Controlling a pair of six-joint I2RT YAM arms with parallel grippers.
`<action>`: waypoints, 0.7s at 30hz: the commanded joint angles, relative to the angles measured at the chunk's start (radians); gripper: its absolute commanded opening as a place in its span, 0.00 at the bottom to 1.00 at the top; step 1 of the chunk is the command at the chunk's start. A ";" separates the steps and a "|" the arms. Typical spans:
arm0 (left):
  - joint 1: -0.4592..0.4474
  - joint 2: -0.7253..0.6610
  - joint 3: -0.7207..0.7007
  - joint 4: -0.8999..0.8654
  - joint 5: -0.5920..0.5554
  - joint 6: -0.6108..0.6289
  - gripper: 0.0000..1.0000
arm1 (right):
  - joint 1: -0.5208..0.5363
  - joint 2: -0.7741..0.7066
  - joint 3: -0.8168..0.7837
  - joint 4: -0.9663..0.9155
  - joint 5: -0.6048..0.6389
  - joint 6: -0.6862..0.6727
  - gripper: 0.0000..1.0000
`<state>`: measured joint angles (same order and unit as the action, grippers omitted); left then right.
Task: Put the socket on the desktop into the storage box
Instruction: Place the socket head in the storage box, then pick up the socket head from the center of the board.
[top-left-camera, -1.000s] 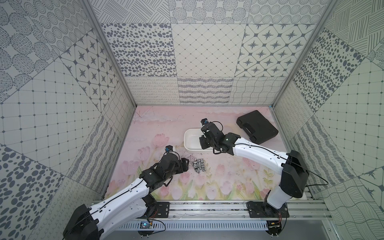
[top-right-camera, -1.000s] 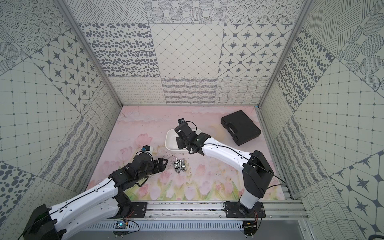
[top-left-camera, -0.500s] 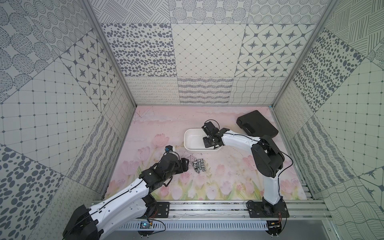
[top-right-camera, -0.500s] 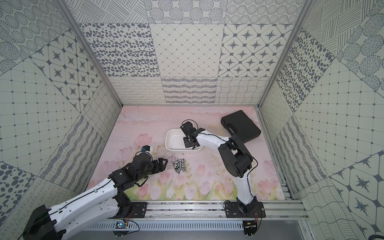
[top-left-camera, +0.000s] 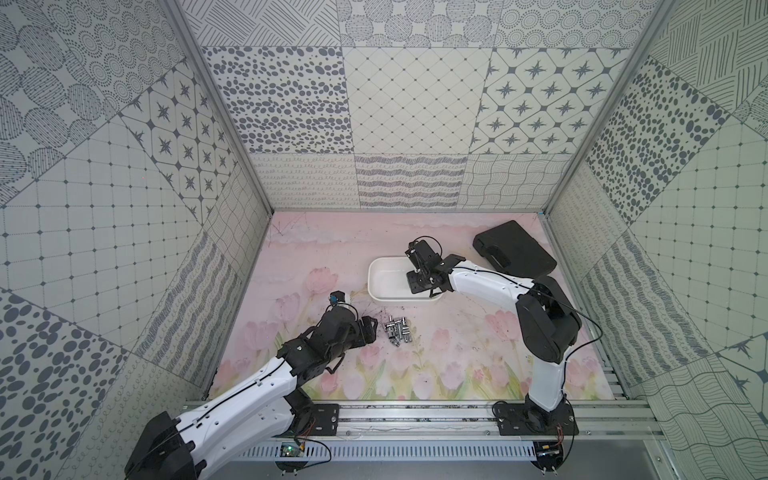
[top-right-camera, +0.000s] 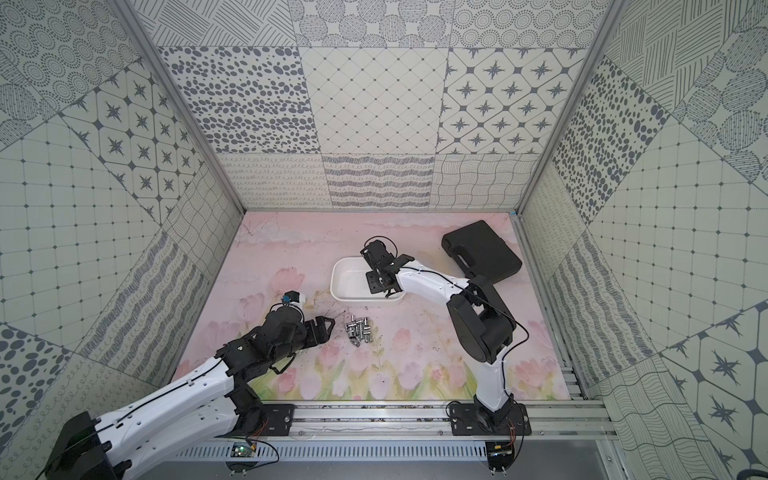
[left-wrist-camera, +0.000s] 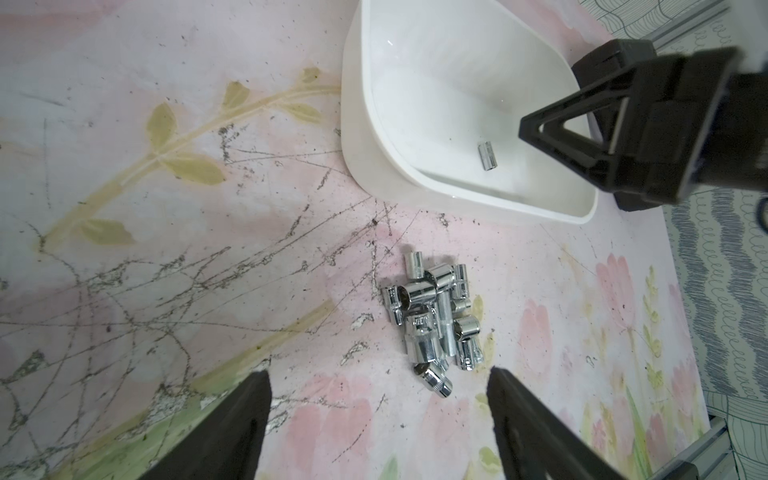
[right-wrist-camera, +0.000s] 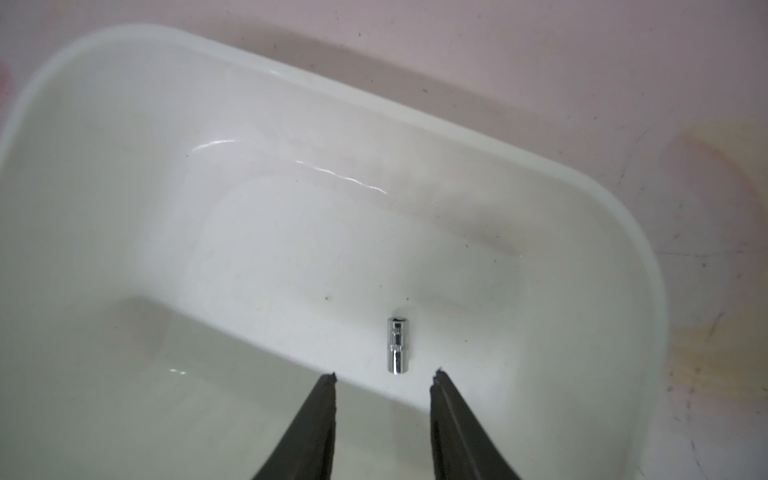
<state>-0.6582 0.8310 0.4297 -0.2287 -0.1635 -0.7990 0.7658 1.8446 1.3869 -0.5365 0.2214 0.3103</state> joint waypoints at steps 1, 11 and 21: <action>-0.001 0.002 0.009 -0.005 -0.019 0.011 0.87 | 0.090 -0.177 -0.057 0.009 0.072 -0.056 0.46; -0.001 -0.003 0.015 -0.017 -0.025 0.011 0.86 | 0.294 -0.218 -0.325 0.115 0.090 0.060 0.55; 0.000 -0.096 -0.014 -0.028 -0.070 0.002 0.86 | 0.332 -0.105 -0.313 0.136 0.135 0.197 0.56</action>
<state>-0.6582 0.7712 0.4274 -0.2440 -0.1898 -0.7994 1.1019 1.7535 1.0748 -0.4480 0.3206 0.4389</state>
